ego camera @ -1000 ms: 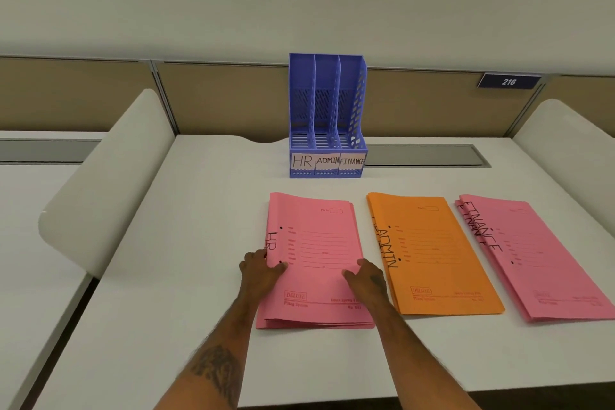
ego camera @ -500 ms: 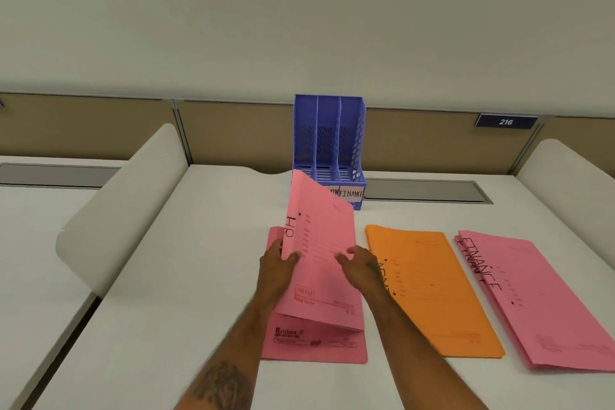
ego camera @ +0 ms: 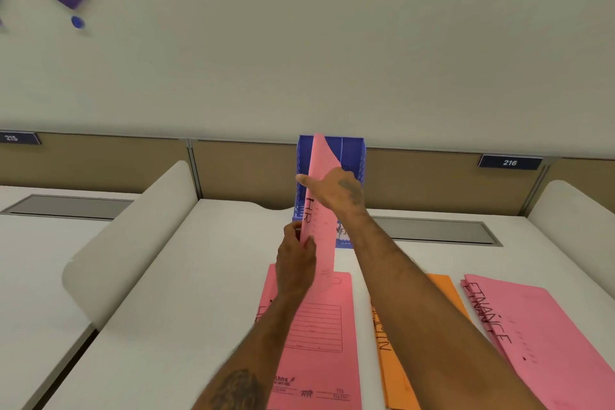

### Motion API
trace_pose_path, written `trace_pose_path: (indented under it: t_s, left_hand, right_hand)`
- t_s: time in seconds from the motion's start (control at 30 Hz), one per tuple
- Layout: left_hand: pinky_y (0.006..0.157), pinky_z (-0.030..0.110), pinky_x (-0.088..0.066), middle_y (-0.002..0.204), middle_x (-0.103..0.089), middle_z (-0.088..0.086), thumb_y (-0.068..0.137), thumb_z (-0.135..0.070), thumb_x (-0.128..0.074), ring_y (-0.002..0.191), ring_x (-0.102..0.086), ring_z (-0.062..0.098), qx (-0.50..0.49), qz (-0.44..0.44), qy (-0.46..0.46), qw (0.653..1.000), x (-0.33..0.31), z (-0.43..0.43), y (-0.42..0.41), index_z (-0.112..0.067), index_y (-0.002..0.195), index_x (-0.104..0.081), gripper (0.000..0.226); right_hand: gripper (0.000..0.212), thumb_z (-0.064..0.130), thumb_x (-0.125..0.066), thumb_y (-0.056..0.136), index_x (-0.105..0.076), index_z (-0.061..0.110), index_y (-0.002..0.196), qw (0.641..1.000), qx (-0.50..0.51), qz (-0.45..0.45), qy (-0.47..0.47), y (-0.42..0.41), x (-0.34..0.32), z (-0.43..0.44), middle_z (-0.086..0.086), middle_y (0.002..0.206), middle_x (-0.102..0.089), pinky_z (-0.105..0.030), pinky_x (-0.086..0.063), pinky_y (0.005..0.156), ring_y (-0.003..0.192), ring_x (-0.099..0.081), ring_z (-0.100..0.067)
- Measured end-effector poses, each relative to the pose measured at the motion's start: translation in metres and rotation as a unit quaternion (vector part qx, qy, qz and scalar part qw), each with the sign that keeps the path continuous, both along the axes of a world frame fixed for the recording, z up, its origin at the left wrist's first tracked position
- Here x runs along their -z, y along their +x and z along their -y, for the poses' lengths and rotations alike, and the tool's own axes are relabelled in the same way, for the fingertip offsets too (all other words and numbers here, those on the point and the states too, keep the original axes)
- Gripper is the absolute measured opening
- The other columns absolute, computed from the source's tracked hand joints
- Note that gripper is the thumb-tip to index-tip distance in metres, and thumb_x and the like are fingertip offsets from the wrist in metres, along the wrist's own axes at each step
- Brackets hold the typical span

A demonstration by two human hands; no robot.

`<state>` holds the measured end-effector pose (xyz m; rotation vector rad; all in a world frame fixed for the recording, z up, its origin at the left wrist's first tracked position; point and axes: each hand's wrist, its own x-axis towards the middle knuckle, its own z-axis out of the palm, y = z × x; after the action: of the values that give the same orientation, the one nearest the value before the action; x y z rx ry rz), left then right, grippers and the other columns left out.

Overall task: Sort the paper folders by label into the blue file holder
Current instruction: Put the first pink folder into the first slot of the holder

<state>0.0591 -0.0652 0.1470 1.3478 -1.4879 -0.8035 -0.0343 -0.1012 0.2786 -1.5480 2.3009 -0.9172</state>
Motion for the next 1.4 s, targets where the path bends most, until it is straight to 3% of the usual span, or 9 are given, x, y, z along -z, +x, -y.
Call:
trace_pose_path:
  t_s: [0.1, 0.2, 0.5, 0.63, 0.83, 1.0, 1.07, 1.23, 1.4]
  left_hand:
    - [0.075, 0.041, -0.062, 0.113, -0.064, -0.001, 0.1, -0.033, -0.052, 0.088, -0.069, 0.018, 0.0, 0.02, -0.037, 0.999, -0.004, 0.004, -0.003, -0.024, 0.121, -0.044, 0.025]
    - [0.076, 0.041, -0.062, 0.116, -0.062, -0.001, 0.1, -0.034, -0.051, 0.091, -0.068, 0.019, -0.006, 0.036, -0.075, 0.997, -0.004, 0.011, -0.004, -0.022, 0.124, -0.045, 0.027]
    - [0.074, 0.025, -0.061, 0.122, -0.058, -0.003, 0.091, -0.051, -0.044, 0.098, -0.064, 0.011, -0.012, 0.045, -0.151, 0.987, 0.005, 0.055, 0.01, -0.024, 0.124, -0.046, 0.042]
    - [0.07, 0.022, -0.06, 0.121, -0.06, -0.002, 0.096, -0.045, -0.049, 0.095, -0.067, 0.014, 0.003, 0.038, -0.146, 0.989, 0.006, 0.086, 0.014, -0.025, 0.122, -0.045, 0.033]
    - [0.072, 0.027, -0.061, 0.127, -0.059, 0.0, 0.097, -0.039, -0.055, 0.099, -0.068, 0.017, 0.035, 0.043, -0.116, 0.992, 0.005, 0.137, 0.003, -0.02, 0.137, -0.043, 0.045]
    - [0.064, 0.006, -0.044, 0.13, -0.055, -0.004, 0.093, -0.047, -0.06, 0.105, -0.063, 0.012, 0.063, 0.074, -0.078, 0.992, 0.023, 0.18, -0.001, -0.026, 0.142, -0.038, 0.058]
    - [0.07, 0.01, -0.048, 0.136, -0.05, -0.007, 0.088, -0.054, -0.063, 0.112, -0.06, 0.013, 0.08, 0.097, -0.058, 0.99, 0.037, 0.196, 0.001, -0.029, 0.146, -0.033, 0.07]
    - [0.108, 0.046, -0.046, 0.152, -0.04, -0.003, 0.078, -0.055, -0.074, 0.138, -0.042, 0.018, 0.173, 0.195, 0.024, 0.965, 0.079, 0.234, 0.003, -0.027, 0.148, -0.027, 0.089]
    - [0.12, 0.044, -0.025, 0.166, -0.005, 0.002, 0.087, -0.05, -0.067, 0.153, -0.006, 0.025, 0.238, 0.345, 0.041, 0.907, 0.111, 0.257, 0.005, -0.024, 0.157, -0.007, 0.096]
  right_hand:
    - [0.046, 0.059, -0.06, 0.08, -0.053, 0.014, 0.088, 0.999, 0.021, 0.005, -0.031, 0.003, -0.014, 0.009, 0.002, 0.067, -0.051, -0.03, -0.043, 0.059, 0.066, -0.053, -0.021]
    - [0.03, 0.042, -0.059, 0.081, -0.057, 0.013, 0.086, 0.999, 0.026, -0.01, -0.036, 0.004, -0.025, 0.017, -0.004, 0.083, -0.065, -0.03, -0.05, 0.062, 0.071, -0.059, -0.023]
    - [0.035, 0.028, -0.056, 0.084, -0.064, 0.004, 0.108, 0.998, 0.007, 0.036, -0.046, 0.013, -0.051, 0.048, -0.013, 0.102, -0.067, -0.035, -0.052, 0.073, 0.093, -0.064, -0.031]
    - [0.031, 0.026, -0.055, 0.085, -0.065, 0.005, 0.106, 0.998, 0.015, 0.002, -0.059, 0.016, -0.058, 0.067, -0.011, 0.101, -0.066, -0.032, -0.042, 0.066, 0.092, -0.063, -0.028]
    - [0.028, 0.026, -0.057, 0.085, -0.066, 0.005, 0.101, 0.997, 0.017, -0.01, -0.078, 0.014, -0.061, 0.111, -0.008, 0.088, -0.062, -0.03, -0.037, 0.055, 0.074, -0.053, -0.021]
    - [0.019, 0.026, -0.058, 0.085, -0.061, 0.008, 0.089, 0.993, 0.023, -0.001, -0.119, 0.007, -0.054, 0.152, 0.004, 0.065, -0.044, -0.022, -0.031, 0.045, 0.062, -0.05, -0.016]
    - [0.021, 0.027, -0.058, 0.087, -0.061, 0.006, 0.091, 0.99, 0.016, 0.005, -0.14, 0.003, -0.047, 0.169, 0.002, 0.071, -0.053, -0.024, -0.043, 0.048, 0.067, -0.058, -0.018]
    - [0.031, 0.032, -0.054, 0.092, -0.065, 0.004, 0.1, 0.987, 0.008, -0.021, -0.158, -0.004, -0.022, 0.204, -0.01, 0.09, -0.067, -0.031, -0.057, 0.062, 0.074, -0.065, -0.022]
    - [0.034, 0.036, -0.049, 0.096, -0.064, 0.007, 0.105, 0.987, -0.007, -0.011, -0.161, -0.007, 0.005, 0.227, -0.011, 0.092, -0.067, -0.039, -0.06, 0.071, 0.078, -0.067, -0.024]
